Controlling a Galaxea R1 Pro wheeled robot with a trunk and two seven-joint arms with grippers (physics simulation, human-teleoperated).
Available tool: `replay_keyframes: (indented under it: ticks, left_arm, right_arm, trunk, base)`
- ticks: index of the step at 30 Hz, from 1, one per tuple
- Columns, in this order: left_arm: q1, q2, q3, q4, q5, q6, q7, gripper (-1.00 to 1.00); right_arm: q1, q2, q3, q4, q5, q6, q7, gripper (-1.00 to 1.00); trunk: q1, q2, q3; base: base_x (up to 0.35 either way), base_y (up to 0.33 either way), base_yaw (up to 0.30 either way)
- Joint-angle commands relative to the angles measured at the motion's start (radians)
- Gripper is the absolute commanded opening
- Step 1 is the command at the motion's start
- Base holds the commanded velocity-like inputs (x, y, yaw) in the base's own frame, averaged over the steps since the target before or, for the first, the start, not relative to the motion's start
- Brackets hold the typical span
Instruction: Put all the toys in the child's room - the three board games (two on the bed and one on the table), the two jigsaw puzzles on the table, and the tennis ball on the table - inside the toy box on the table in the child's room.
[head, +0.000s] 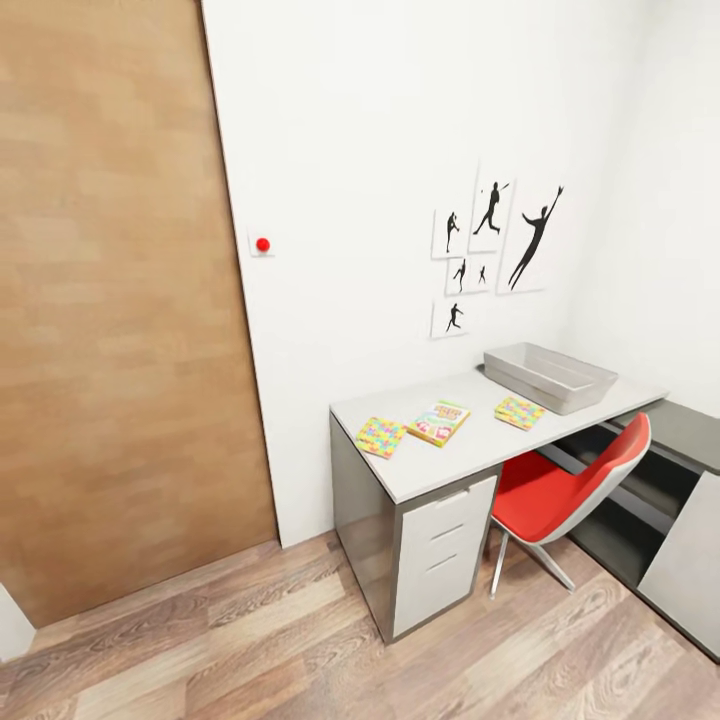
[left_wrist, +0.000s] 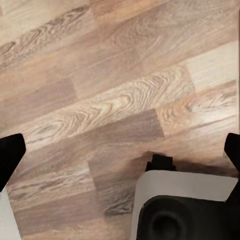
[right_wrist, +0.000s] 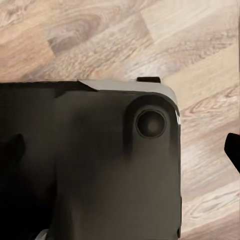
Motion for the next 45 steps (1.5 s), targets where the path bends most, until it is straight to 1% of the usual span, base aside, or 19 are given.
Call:
replay_keyframes:
  ticks: [1,4,5,8,9,11,12,13,14,18,20,21,22,29,33,40,45]
  left_arm:
    - [-0.021,0.0,0.001,-0.001,0.001,-0.005,0.005,1.0]
    - [-0.06,0.004,0.001,-0.003,0.003,-0.007,0.006,1.0]
    - [-0.074,0.011,0.002,-0.003,0.004,-0.008,0.007,1.0]
    - [-0.089,0.026,0.003,-0.005,0.006,-0.016,0.007,1.0]
    - [-0.093,0.031,0.004,-0.005,0.007,-0.033,0.007,1.0]
    - [-0.096,0.035,0.004,-0.004,0.008,-0.067,0.007,1.0]
    - [-0.098,0.036,0.003,-0.002,0.009,-0.087,0.006,1.0]
    - [-0.098,0.036,0.003,-0.001,0.009,-0.094,0.006,1.0]
    - [-0.099,0.037,0.002,0.002,0.008,-0.104,0.002,1.0]
    - [-0.1,0.037,-0.002,0.009,0.004,-0.118,-0.005,1.0]
    - [-0.1,0.038,-0.004,0.011,0.003,-0.119,-0.01,1.0]
    - [-0.1,0.038,-0.004,0.012,0.003,-0.119,-0.012,1.0]
    - [-0.1,0.037,-0.006,0.014,0.003,-0.118,-0.032,1.0]
    - [-0.1,0.035,-0.014,0.014,0.001,-0.114,-0.079,1.0]
    - [-0.1,0.033,-0.015,0.014,0.0,-0.113,-0.095,1.0]
    - [-0.1,0.032,-0.015,0.014,0.0,-0.112,-0.102,1.0]
    - [-0.1,0.032,-0.015,0.014,0.001,-0.114,-0.103,1.0]
  right_arm:
    - [0.0,0.003,-0.001,-0.034,-0.003,-0.004,-0.001,1.0]
    - [-0.002,0.004,-0.002,-0.086,-0.008,0.002,-0.004,1.0]
    - [-0.003,0.006,-0.003,-0.101,-0.015,0.008,-0.005,1.0]
    - [-0.005,0.008,-0.004,-0.12,-0.031,0.015,-0.009,1.0]
    - [-0.007,0.005,-0.006,-0.125,-0.039,0.016,-0.01,1.0]
    - [-0.014,-0.002,-0.012,-0.13,-0.063,0.018,-0.011,1.0]
    - [-0.019,-0.005,-0.02,-0.131,-0.087,0.016,-0.01,1.0]
    - [-0.021,-0.007,-0.024,-0.132,-0.101,0.014,-0.009,1.0]
    - [-0.024,-0.008,-0.032,-0.134,-0.13,0.011,-0.008,1.0]
    - [-0.026,-0.01,-0.042,-0.135,-0.178,0.006,-0.008,1.0]
    - [-0.027,-0.008,-0.045,-0.136,-0.19,0.004,-0.011,1.0]
    - [-0.027,-0.007,-0.045,-0.136,-0.192,0.004,-0.011,1.0]
    - [-0.028,-0.004,-0.047,-0.136,-0.195,0.004,-0.014,1.0]
    - [-0.028,-0.01,-0.049,-0.135,-0.202,0.005,-0.014,1.0]
    - [-0.028,-0.011,-0.049,-0.135,-0.202,0.004,-0.014,1.0]
    - [-0.028,-0.011,-0.049,-0.134,-0.203,0.004,-0.014,1.0]
    - [-0.028,-0.011,-0.049,-0.134,-0.203,0.004,-0.014,1.0]
  trunk:
    - [-0.004,0.007,0.002]
    - [-0.015,0.028,0.011]
    - [-0.019,0.035,0.015]
    - [-0.031,0.056,0.024]
    - [-0.035,0.063,0.027]
    - [-0.042,0.077,0.033]
    - [-0.046,0.084,0.037]
    - [-0.05,0.091,0.04]
    - [-0.054,0.098,0.043]
    - [-0.069,0.126,0.055]
    - [-0.077,0.14,0.062]
    - [-0.081,0.147,0.065]
    - [-0.084,0.154,0.068]
    - [-0.111,0.203,0.09]
    - [-0.127,0.231,0.102]
    - [-0.153,0.28,0.124]
    - [-0.153,0.28,0.126]
  base:
    - [0.0,0.0,0.0]
    - [0.0,0.0,0.0]
    - [0.0,0.0,0.0]
    - [0.0,0.0,0.0]
    - [0.0,0.0,0.0]
    - [0.0,0.0,0.0]
    - [0.0,0.0,0.0]
    - [0.0,0.0,0.0]
    - [0.0,0.0,0.0]
    - [0.0,0.0,0.0]
    - [0.0,0.0,0.0]
    - [0.0,0.0,0.0]
    - [0.0,0.0,0.0]
    - [0.0,0.0,0.0]
    - [0.0,0.0,-0.073]
    - [0.0,0.0,-0.233]
    - [0.0,0.0,-0.277]
